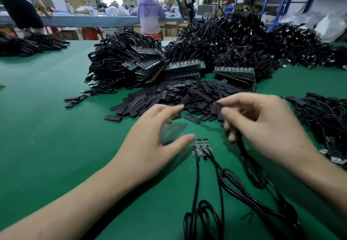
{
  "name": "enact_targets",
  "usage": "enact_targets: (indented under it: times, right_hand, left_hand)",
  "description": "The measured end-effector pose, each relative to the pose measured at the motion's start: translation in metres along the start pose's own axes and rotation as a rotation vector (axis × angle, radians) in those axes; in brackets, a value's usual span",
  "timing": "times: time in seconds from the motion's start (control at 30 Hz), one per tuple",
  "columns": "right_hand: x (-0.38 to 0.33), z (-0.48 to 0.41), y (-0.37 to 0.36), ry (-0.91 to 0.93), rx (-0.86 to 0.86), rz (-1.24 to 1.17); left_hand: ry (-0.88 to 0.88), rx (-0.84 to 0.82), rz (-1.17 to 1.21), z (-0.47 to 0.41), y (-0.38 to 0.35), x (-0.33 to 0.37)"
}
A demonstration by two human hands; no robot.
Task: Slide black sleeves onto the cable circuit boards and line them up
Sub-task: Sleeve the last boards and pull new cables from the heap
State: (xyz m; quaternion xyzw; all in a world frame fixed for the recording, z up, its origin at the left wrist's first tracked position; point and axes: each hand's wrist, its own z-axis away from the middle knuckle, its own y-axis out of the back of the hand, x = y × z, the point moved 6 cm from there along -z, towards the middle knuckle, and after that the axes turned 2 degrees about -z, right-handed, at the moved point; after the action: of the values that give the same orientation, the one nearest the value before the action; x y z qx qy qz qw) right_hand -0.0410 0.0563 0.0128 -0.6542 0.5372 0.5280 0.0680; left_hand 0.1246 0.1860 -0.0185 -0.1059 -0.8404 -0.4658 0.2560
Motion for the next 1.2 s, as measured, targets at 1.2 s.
enact_targets:
  times: [1.2]
  right_hand:
    - [0.014, 0.013, -0.055, -0.204, -0.438, -0.538]
  left_hand:
    - [0.247, -0.278, 0.933, 0.001, -0.015, 0.001]
